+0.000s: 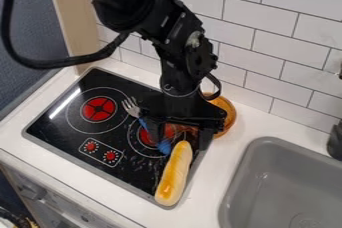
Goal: Put the blue fork on top of the table
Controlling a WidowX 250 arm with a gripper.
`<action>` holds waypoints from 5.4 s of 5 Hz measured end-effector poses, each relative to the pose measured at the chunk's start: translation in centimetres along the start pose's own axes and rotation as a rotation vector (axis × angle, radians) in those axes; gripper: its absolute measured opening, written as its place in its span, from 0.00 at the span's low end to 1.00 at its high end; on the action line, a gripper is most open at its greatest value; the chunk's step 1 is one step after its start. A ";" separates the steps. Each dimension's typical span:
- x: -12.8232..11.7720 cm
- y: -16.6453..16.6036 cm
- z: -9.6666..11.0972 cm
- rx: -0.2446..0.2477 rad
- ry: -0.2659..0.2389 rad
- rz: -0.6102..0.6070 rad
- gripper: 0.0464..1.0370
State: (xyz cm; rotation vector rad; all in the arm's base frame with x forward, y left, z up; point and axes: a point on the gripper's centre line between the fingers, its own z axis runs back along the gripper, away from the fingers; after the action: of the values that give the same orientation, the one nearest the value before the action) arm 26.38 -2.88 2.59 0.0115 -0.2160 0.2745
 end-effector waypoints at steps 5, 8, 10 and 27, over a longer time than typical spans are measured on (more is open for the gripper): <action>3.3 4.7 -2.5 0.143 -0.017 0.613 0.96; 4.8 7.1 -4.9 0.238 -0.006 0.788 0.96; 4.9 7.1 -7.2 0.208 0.107 0.787 0.96; -0.9 0.4 -0.3 0.069 0.261 0.825 0.35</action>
State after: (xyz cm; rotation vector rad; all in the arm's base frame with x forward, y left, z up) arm 25.49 -2.76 2.08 -0.0467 0.0615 1.0987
